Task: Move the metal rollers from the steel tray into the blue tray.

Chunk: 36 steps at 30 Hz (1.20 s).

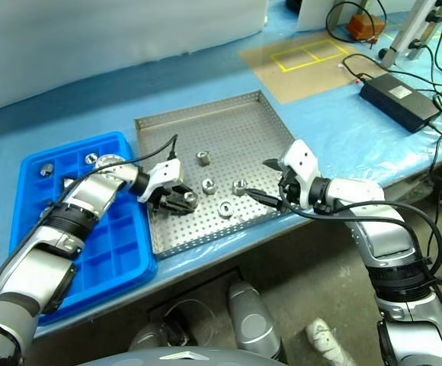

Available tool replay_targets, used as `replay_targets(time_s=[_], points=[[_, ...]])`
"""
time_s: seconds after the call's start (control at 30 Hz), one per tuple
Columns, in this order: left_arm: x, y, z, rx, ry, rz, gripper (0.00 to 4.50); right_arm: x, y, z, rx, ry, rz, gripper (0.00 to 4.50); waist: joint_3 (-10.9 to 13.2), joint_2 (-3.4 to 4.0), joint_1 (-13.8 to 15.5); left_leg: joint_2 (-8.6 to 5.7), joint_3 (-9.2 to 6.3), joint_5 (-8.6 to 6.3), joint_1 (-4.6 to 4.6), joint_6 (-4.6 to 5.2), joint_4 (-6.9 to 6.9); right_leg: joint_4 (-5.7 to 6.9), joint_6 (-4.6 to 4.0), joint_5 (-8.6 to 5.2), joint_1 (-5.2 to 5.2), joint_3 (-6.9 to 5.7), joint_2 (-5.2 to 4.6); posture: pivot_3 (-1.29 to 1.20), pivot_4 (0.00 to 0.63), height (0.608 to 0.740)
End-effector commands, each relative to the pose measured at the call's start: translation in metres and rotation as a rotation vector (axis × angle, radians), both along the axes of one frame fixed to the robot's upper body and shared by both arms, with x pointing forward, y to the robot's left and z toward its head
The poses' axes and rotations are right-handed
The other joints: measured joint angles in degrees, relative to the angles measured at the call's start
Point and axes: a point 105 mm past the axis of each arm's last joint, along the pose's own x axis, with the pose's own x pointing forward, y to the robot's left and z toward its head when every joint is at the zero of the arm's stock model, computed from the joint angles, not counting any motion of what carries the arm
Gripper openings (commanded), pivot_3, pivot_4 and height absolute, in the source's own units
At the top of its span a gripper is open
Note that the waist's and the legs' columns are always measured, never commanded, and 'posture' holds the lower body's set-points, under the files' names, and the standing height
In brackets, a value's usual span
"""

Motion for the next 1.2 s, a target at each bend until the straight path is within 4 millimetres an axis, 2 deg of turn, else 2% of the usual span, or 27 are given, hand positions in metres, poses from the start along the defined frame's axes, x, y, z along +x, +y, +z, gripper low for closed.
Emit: replay_targets(time_s=[0.03,0.2,0.3,0.43,0.5,0.57,0.63,0.73,0.93,1.07,1.2], points=[[-0.004,-0.002,0.038,-0.116,-0.058,-0.008,2.18,0.001,0.008,0.01,0.007,-0.047,0.04,4.5,0.0,0.0,-0.1,0.0,-0.01,0.0,-0.01,0.0,0.0,0.01,0.0,0.0,0.0,-0.01,-0.01,-0.86,0.15,0.74],[-0.023,0.015,0.069,-0.183,-0.116,0.034,2.18,0.007,0.017,0.011,0.01,-0.048,0.091,4.5,0.0,0.02,-0.3,0.05,-0.03,0.01,0.03,-0.01,0.03,0.14,-0.02,0.01,-0.03,-0.03,-0.01,-0.79,0.15,0.74],[-0.041,0.033,0.084,-0.204,-0.142,0.08,2.18,0.011,0.024,0.01,0.004,-0.048,0.133,4.5,0.0,0.07,-0.2,0.08,-0.03,0.03,0.09,-0.04,0.02,0.2,-0.03,0.01,-0.02,-0.05,0.0,-0.74,0.15,0.74],[-0.07,0.073,0.095,-0.178,-0.235,0.212,2.18,0.018,0.039,0.015,0.013,-0.053,0.213,4.5,0.1,0.13,0.1,0.14,-0.05,0.08,0.11,-0.14,0.02,0.31,-0.06,0.02,-0.04,-0.11,0.0,-0.63,0.15,0.74],[-0.083,0.095,0.102,-0.184,-0.31,0.361,2.18,0.022,0.055,0.02,0.022,-0.058,0.28,4.5,0.1,0.15,0.4,0.16,-0.06,0.1,0.12,-0.17,0.02,0.35,-0.07,0.02,-0.04,-0.12,-0.01,-0.54,0.15,0.74],[-0.096,0.108,0.103,-0.192,-0.348,0.483,2.18,0.025,0.069,0.021,0.021,-0.058,0.346,4.5,0.1,0.15,1.2,0.14,-0.06,0.11,0.15,-0.18,0.05,0.43,-0.08,0.03,-0.06,-0.11,-0.06,-0.48,0.15,0.74],[-0.104,0.113,0.102,-0.2,-0.36,0.552,2.18,0.025,0.077,0.022,0.021,-0.054,0.397,4.5,0.1,0.15,2.8,0.15,-0.1,0.13,0.19,-0.21,0.06,0.52,-0.1,0.02,-0.05,-0.12,-0.1,-0.43,0.15,0.74],[-0.115,0.127,0.087,-0.208,-0.384,0.73,2.18,0.025,0.099,0.027,0.018,-0.062,0.51,4.5,0.1,0.18,6.0,0.12,-0.11,0.16,0.35,-0.32,0.07,0.83,-0.26,-0.09,-0.02,-0.14,-0.24,-0.33,0.15,0.74],[-0.104,0.138,0.072,-0.273,-0.463,0.979,2.18,0.026,0.125,0.048,0.038,-0.088,0.651,4.5,0.2,0.25,13.9,0.16,-0.11,0.2,0.47,-0.7,0.12,1.33,-0.36,-0.14,-0.07,-0.14,-0.31,-0.22,0.15,0.74],[-0.081,0.143,0.06,-0.304,-0.469,1.101,2.18,0.026,0.129,0.048,0.018,-0.101,0.696,4.5,0.2,0.26,19.5,0.2,-0.04,0.24,0.56,-0.79,0.13,1.42,-0.37,-0.14,-0.06,-0.08,-0.31,-0.19,0.15,0.74],[-0.06,0.129,0.048,-0.336,-0.416,1.087,2.18,0.027,0.127,0.046,0.001,-0.104,0.695,4.5,0.2,0.24,23.1,0.2,0.24,0.27,0.51,-0.83,0.12,1.51,-0.38,-0.13,-0.24,0.16,-0.33,-0.21,0.15,0.74]])
